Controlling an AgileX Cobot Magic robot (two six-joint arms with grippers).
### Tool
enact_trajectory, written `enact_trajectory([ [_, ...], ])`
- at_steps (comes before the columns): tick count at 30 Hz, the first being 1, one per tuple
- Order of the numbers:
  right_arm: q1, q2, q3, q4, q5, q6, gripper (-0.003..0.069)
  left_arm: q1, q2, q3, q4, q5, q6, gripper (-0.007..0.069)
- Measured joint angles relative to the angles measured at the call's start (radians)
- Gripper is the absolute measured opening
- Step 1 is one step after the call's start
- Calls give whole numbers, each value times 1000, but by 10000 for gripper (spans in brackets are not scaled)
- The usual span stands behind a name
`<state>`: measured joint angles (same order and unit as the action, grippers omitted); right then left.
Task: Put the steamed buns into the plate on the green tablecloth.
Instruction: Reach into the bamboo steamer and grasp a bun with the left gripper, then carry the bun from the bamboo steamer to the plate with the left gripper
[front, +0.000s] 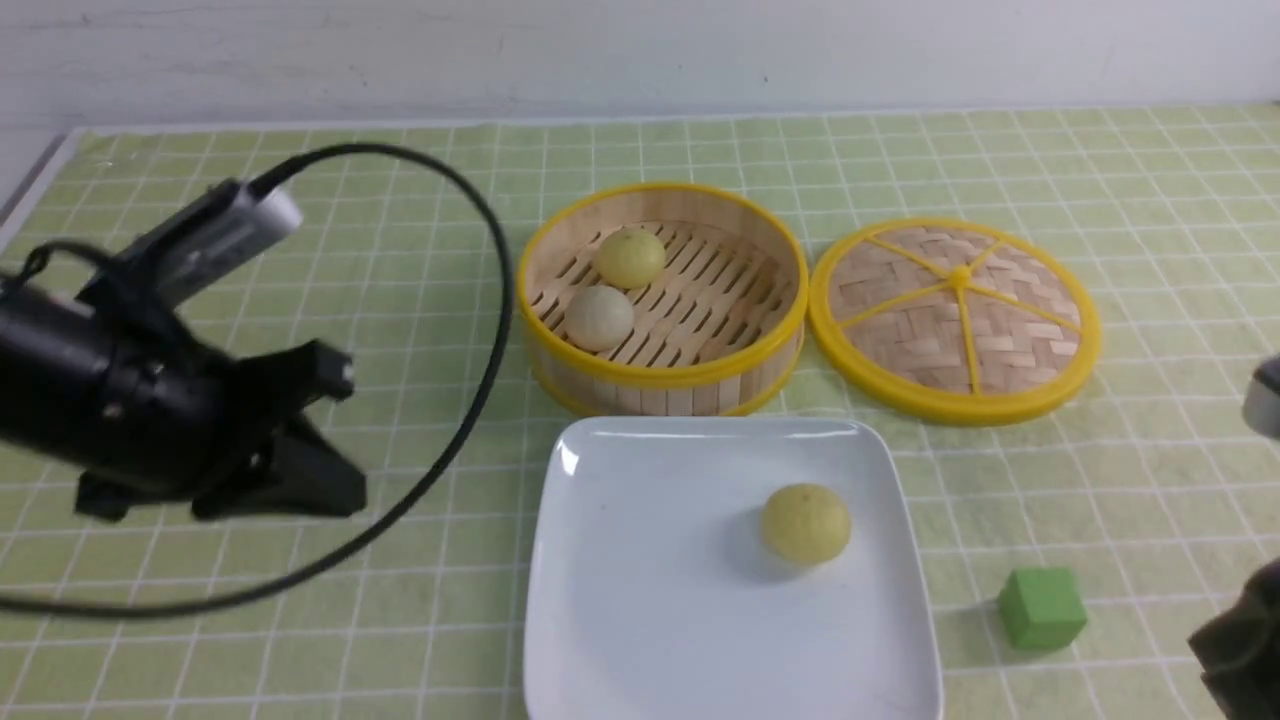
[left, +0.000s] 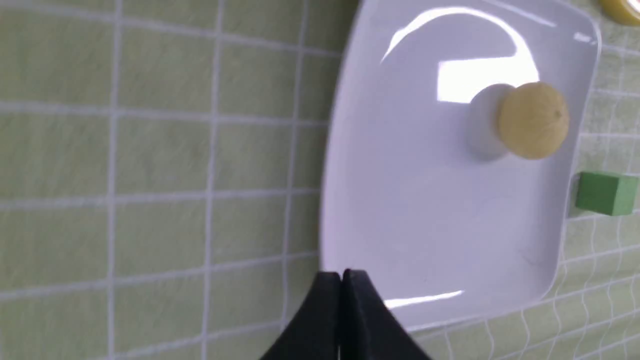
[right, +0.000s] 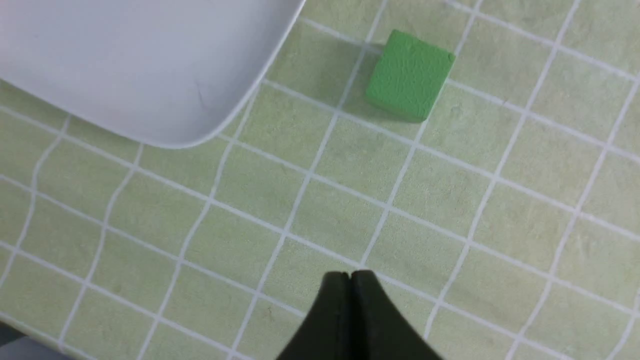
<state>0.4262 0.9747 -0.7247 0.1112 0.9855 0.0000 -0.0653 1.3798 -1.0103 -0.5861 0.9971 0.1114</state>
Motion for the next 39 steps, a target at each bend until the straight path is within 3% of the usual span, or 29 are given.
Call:
enact_trajectory([
  [4,0,-12,44,2,-30,0,-12,-114,174,-178,30,-9,-24,127],
  [8,0,-12,43,7,-54,0,-10,-217,350,-425,153,-17,-119,281],
  [11,0,-12,43,7,-58,0,-8,-292,504,-651,315,-17,-152,393],
  [19,0,-12,43,10,-62,0,-3,-376,739,-913,528,-24,-154,433],
  [23,0,-12,43,10,-68,0,-1,-379,802,-936,551,-62,-171,424],
  [26,0,-12,43,10,-69,0,1,-379,843,-937,557,-83,-203,375],
  [28,0,-12,43,10,-71,0,1,-379,865,-937,558,-83,-227,244],
  [29,0,-12,43,10,-70,0,1,-379,865,-937,558,-83,-227,230],
  [30,0,-12,43,10,-72,0,2,-379,862,-939,557,-83,-233,107],
  [32,0,-12,43,10,-72,0,3,-379,841,-940,551,-83,-234,47],
  [39,0,-12,43,10,-74,0,5,-379,613,-940,504,29,-236,26],
])
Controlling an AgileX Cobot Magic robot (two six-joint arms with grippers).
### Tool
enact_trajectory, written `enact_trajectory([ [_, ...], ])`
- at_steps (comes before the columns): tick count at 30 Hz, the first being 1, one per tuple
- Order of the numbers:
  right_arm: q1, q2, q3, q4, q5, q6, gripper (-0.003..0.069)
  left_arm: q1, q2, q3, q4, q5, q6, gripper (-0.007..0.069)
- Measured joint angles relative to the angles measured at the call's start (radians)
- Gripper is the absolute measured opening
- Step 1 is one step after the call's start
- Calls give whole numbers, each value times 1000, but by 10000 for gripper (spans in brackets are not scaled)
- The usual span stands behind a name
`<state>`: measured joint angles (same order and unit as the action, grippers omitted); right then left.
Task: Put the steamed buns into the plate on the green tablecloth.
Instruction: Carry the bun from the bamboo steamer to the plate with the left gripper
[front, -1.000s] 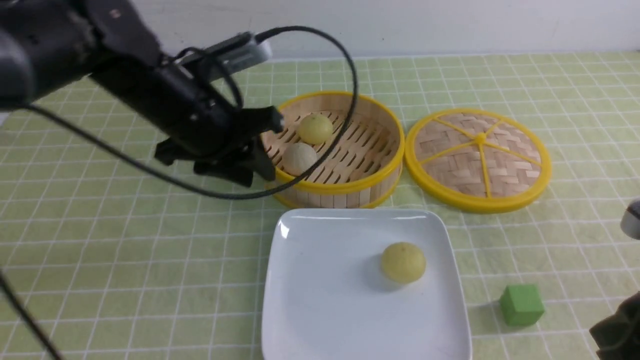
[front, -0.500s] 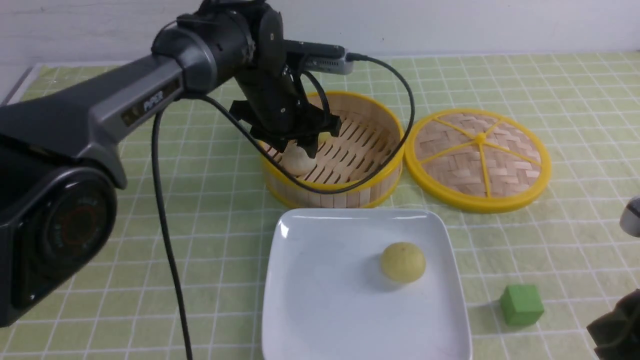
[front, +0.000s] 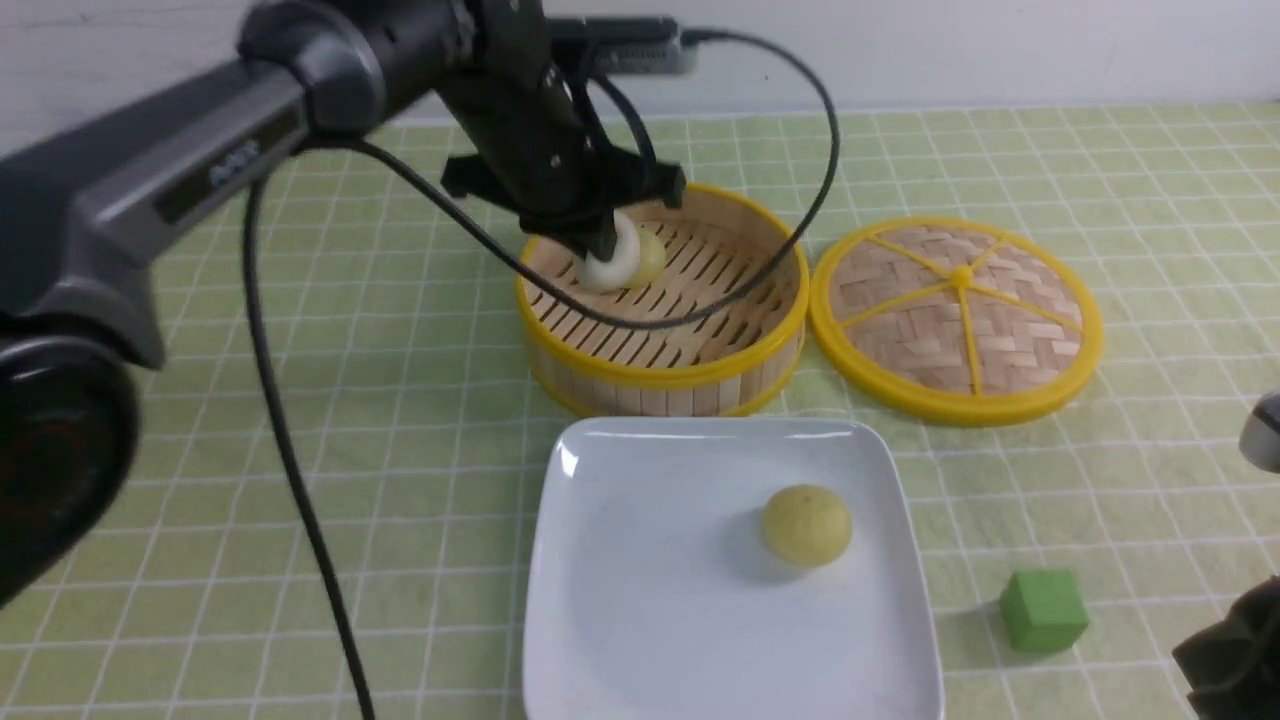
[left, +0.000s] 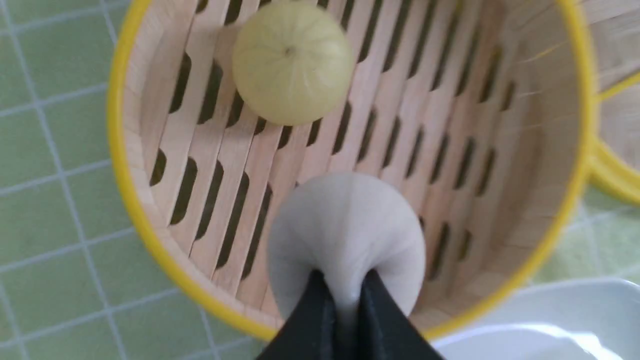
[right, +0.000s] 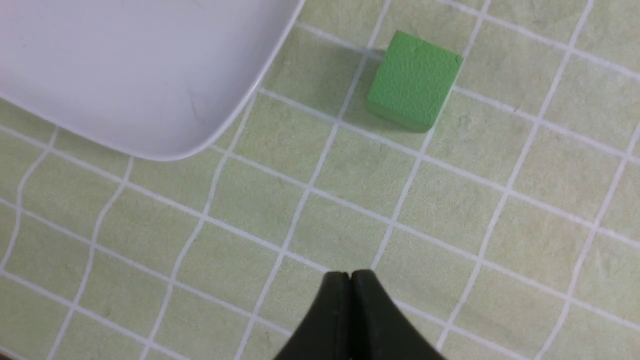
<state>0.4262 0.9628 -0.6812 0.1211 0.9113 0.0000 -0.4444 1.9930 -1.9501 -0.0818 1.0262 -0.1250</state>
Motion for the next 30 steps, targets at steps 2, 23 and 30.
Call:
enact_trajectory([
  [2,0,0,0,0,0,0,5,0,-78,-3,-4,72,0,26],
  [23,0,-1,0,1,-3,0,29,-179,41,363,-32,138,-51,179],
  [30,0,-1,0,1,-3,0,38,-179,52,264,-11,139,-84,386],
])
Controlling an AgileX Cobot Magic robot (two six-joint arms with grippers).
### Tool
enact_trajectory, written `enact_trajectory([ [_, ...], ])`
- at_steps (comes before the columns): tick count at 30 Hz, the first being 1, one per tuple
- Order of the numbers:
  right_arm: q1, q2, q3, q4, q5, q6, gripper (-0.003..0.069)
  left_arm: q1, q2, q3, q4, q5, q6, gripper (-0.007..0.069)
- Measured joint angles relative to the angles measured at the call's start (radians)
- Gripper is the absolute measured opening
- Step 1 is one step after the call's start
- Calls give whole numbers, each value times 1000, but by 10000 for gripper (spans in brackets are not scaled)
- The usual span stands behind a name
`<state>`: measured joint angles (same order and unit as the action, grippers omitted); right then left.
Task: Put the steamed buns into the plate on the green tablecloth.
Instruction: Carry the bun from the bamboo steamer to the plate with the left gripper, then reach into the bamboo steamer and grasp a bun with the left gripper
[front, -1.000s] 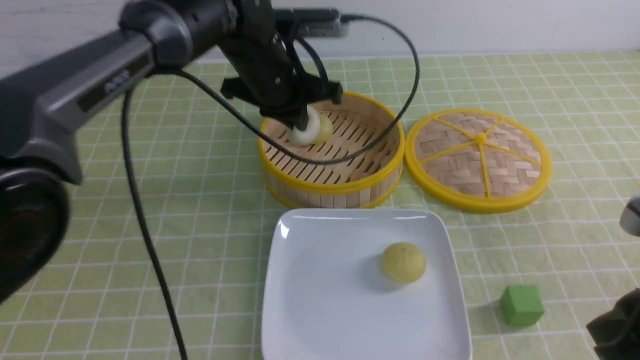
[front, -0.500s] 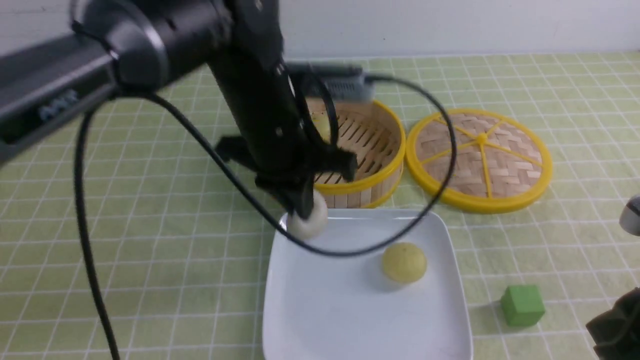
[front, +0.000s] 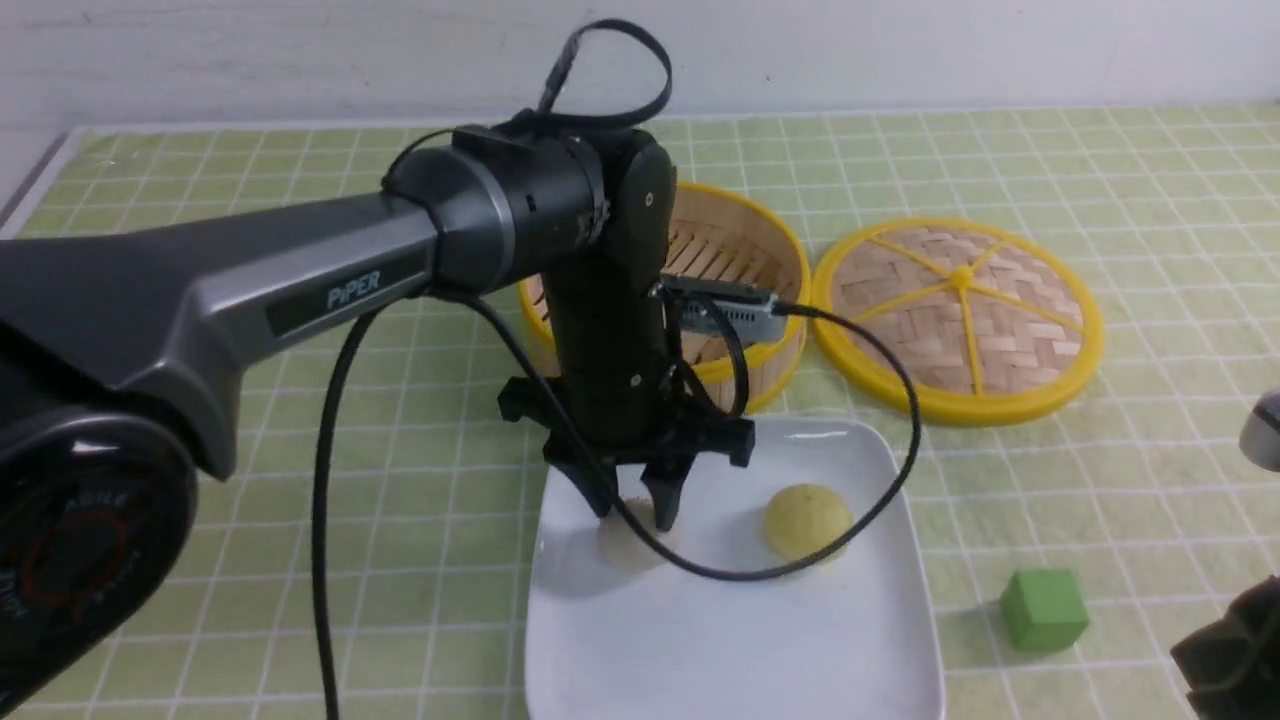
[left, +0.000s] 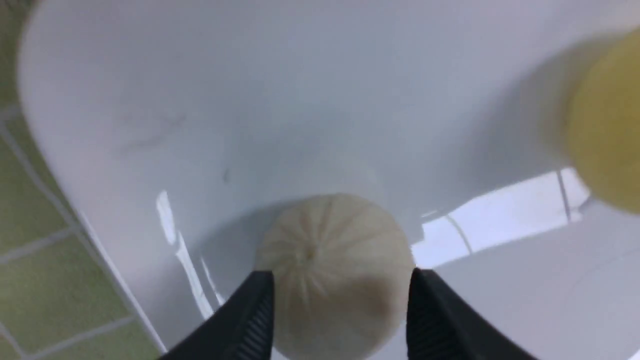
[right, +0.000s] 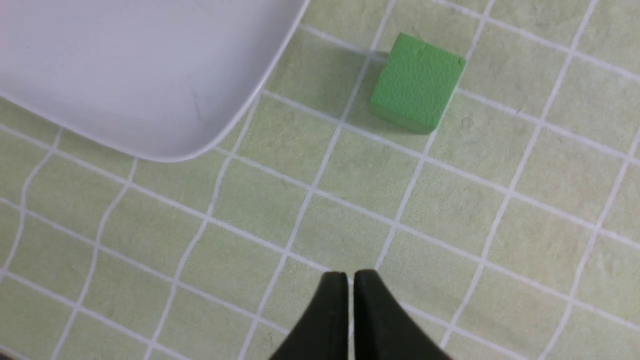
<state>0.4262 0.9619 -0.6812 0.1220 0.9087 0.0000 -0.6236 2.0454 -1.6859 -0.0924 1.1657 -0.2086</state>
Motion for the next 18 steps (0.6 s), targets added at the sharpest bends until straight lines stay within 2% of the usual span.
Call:
enact_trajectory([
  [3,0,0,0,7,0,0,41,0,0,-107,32,7,-18,407],
  [5,0,0,0,11,0,0,44,3,3,-164,47,23,-51,372],
  [10,0,0,0,12,-8,0,50,52,110,-364,10,67,-66,66],
  [11,0,0,0,14,-8,0,52,66,138,-400,-13,69,-64,34],
  [13,0,0,0,15,-11,0,55,105,208,-500,-59,72,-69,5],
  [18,0,0,0,15,-23,0,60,185,329,-733,-92,72,-76,6],
])
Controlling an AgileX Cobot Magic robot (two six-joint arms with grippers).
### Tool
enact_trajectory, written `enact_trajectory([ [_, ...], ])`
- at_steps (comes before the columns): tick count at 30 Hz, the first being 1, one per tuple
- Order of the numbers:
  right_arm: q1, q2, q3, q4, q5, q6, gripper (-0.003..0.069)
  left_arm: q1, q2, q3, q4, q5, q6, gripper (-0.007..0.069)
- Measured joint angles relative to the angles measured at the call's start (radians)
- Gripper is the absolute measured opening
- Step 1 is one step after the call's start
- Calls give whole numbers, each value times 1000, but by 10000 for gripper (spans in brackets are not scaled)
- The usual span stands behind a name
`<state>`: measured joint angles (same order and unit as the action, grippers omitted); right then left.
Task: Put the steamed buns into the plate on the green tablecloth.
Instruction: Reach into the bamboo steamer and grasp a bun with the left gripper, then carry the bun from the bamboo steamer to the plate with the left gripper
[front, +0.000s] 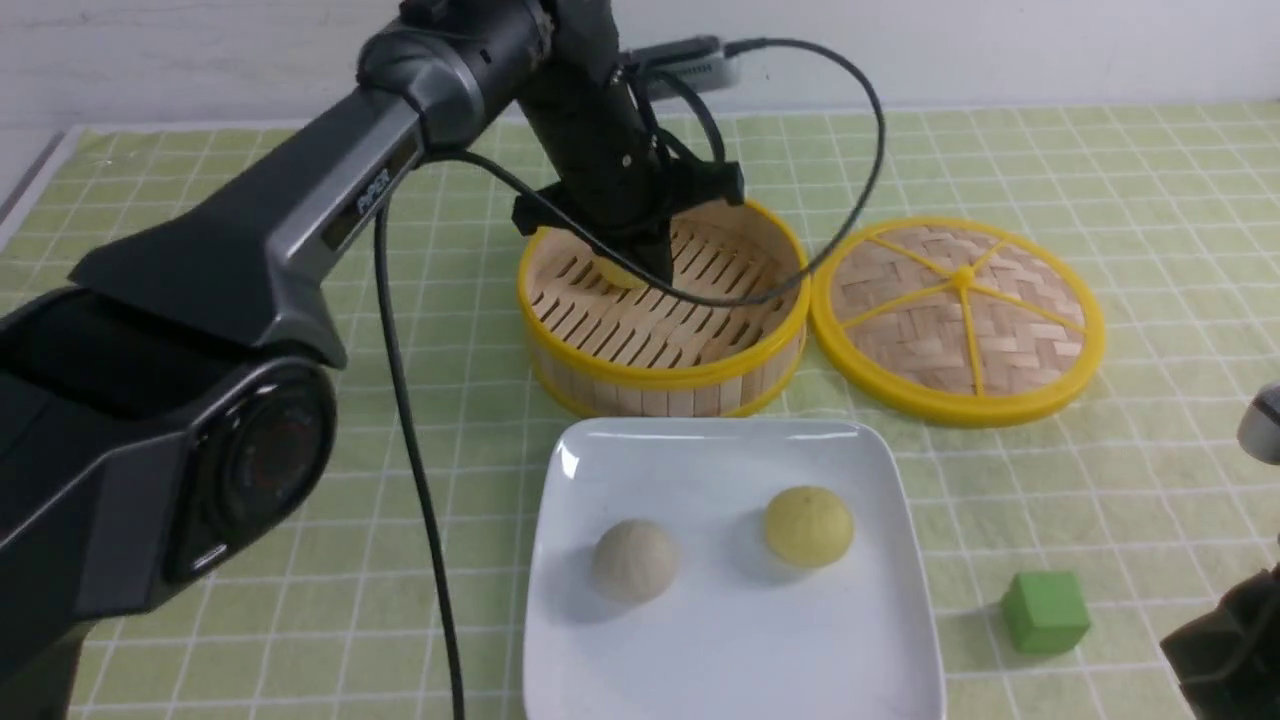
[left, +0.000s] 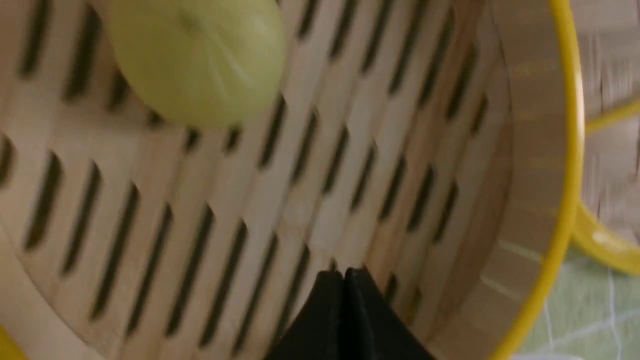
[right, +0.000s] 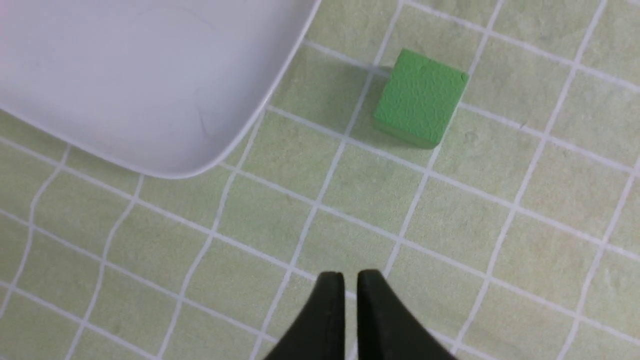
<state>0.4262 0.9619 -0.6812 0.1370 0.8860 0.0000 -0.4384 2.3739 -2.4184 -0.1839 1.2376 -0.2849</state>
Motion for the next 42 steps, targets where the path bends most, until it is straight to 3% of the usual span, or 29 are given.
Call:
enact_trajectory([
  [4,0,0,0,0,-6,0,66,50,77,-127,1,0,1,68],
  [11,0,0,0,0,-22,0,78,141,177,-186,-116,1,15,353],
  [14,0,0,0,0,-28,0,80,140,192,-186,-126,-7,44,412],
  [17,0,0,0,0,-31,0,85,121,205,-187,-121,-51,74,424],
  [22,0,0,0,0,-37,0,92,103,226,-188,-66,-97,100,402],
  [25,0,0,0,0,-40,0,97,102,236,-188,-49,-101,103,351],
  [27,0,0,0,0,-40,0,101,99,240,-193,-44,-101,103,207],
  [28,0,0,0,0,-40,0,101,99,240,-193,-44,-100,103,195],
  [30,0,0,0,0,-40,0,101,96,238,-197,-44,-90,103,68],
  [32,0,0,0,0,-40,0,101,95,222,-207,-50,-60,103,34],
  [42,0,0,0,1,-40,0,113,80,-110,-326,-105,2,104,20],
])
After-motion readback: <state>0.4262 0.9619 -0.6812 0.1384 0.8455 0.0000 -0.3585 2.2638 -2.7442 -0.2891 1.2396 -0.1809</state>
